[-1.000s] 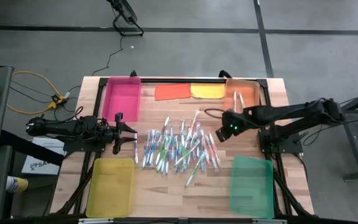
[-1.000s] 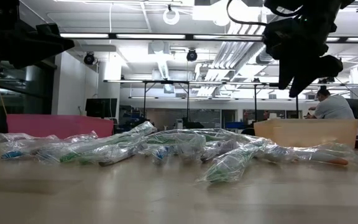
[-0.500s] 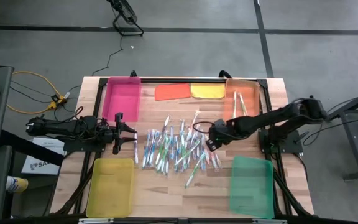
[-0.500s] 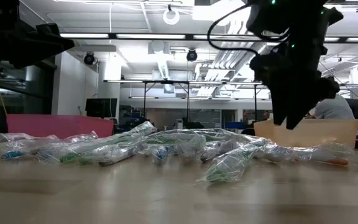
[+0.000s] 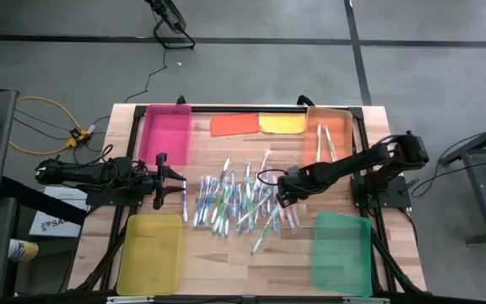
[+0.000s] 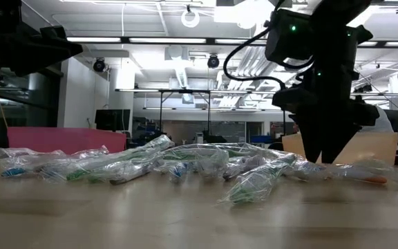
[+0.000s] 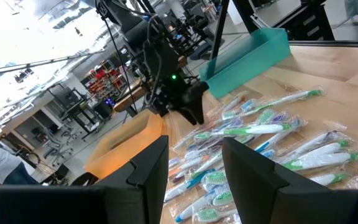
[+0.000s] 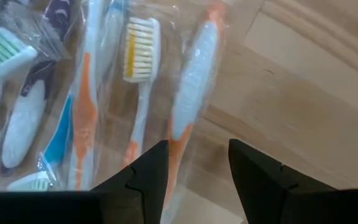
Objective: Pick & Place Toothbrushes
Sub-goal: Put the orange toothbrush into the green bin
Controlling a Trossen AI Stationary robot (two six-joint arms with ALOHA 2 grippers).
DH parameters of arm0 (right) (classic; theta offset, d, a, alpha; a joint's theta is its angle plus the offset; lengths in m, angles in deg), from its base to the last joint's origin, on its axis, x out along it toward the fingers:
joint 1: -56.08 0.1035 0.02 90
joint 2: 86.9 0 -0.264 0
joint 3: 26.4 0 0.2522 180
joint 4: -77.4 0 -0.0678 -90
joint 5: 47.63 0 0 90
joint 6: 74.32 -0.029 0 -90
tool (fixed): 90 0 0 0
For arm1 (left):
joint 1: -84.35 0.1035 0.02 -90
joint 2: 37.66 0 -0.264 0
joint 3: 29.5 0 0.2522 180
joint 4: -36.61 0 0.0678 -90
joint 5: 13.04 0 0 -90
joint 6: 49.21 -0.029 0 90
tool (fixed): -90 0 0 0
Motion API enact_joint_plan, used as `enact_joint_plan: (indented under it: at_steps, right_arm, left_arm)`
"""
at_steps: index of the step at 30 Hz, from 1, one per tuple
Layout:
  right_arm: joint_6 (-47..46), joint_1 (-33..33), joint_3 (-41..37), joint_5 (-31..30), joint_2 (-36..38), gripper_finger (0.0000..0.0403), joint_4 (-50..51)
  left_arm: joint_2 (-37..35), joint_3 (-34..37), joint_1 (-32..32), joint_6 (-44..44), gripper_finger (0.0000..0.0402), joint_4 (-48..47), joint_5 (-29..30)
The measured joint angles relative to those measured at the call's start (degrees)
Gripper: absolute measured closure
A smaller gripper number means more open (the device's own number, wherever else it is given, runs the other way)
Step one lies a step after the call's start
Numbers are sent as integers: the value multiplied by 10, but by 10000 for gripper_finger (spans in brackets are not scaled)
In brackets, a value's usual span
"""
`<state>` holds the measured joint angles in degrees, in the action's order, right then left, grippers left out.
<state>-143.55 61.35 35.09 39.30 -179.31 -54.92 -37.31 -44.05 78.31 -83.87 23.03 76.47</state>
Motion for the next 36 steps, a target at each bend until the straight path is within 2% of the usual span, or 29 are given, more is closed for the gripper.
enact_joint_plan:
  at_steps: [5, 8, 15, 17, 21, 28, 32, 36]
  right_arm:
    - [-2, 0, 0, -5, -10, 244, -4]
    - [-16, 0, 1, -6, -15, 262, 1]
    - [-28, -1, 1, -4, -15, 368, 13]
    - [-28, -1, 1, 2, -12, 387, 11]
    - [-51, 0, 0, 16, 10, 386, 12]
    - [-108, 22, 17, 23, 107, 393, 42]
    - [-185, 67, 19, 22, 176, 393, 73]
    - [-301, 152, 19, 20, 224, 393, 108]
  left_arm:
    - [0, 0, 0, 0, 254, 0, 0]
    - [0, 0, 0, 0, 254, 0, 0]
    - [0, 0, 0, 0, 254, 0, 0]
    - [0, 0, 0, 0, 254, 0, 0]
    - [0, 0, 0, 0, 254, 0, 0]
    - [0, 0, 0, 0, 254, 0, 0]
    - [0, 0, 0, 0, 254, 0, 0]
    - [0, 0, 0, 0, 254, 0, 0]
